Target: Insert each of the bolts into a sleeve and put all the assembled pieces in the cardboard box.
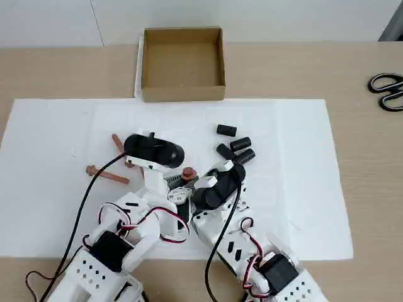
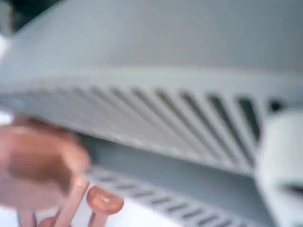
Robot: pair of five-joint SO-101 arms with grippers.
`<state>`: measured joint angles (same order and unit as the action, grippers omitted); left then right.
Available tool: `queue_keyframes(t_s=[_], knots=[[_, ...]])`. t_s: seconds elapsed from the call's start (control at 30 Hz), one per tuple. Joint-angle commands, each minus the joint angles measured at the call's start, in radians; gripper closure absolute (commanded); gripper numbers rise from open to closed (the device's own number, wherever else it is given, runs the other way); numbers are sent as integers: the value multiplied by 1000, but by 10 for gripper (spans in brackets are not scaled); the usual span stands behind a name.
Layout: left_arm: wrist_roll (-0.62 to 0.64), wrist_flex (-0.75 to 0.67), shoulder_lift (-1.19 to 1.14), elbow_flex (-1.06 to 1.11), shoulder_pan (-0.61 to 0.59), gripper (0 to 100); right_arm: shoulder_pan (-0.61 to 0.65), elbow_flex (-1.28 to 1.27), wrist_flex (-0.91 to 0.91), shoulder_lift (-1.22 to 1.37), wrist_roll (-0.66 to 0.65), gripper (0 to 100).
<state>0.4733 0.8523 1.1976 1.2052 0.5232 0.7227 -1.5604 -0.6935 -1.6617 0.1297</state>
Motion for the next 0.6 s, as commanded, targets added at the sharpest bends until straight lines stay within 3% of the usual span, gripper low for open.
queue_keyframes(t_s=[0.0, 0.17, 0.57], knots=[[-18, 14, -5, -2, -5, 939, -2, 14, 25, -18, 2, 995], [-14, 20, -5, -2, -3, 825, -2, 14, 25, -18, 2, 995], [-14, 83, -3, -90, -40, 816, -4, 14, 25, -18, 2, 995]])
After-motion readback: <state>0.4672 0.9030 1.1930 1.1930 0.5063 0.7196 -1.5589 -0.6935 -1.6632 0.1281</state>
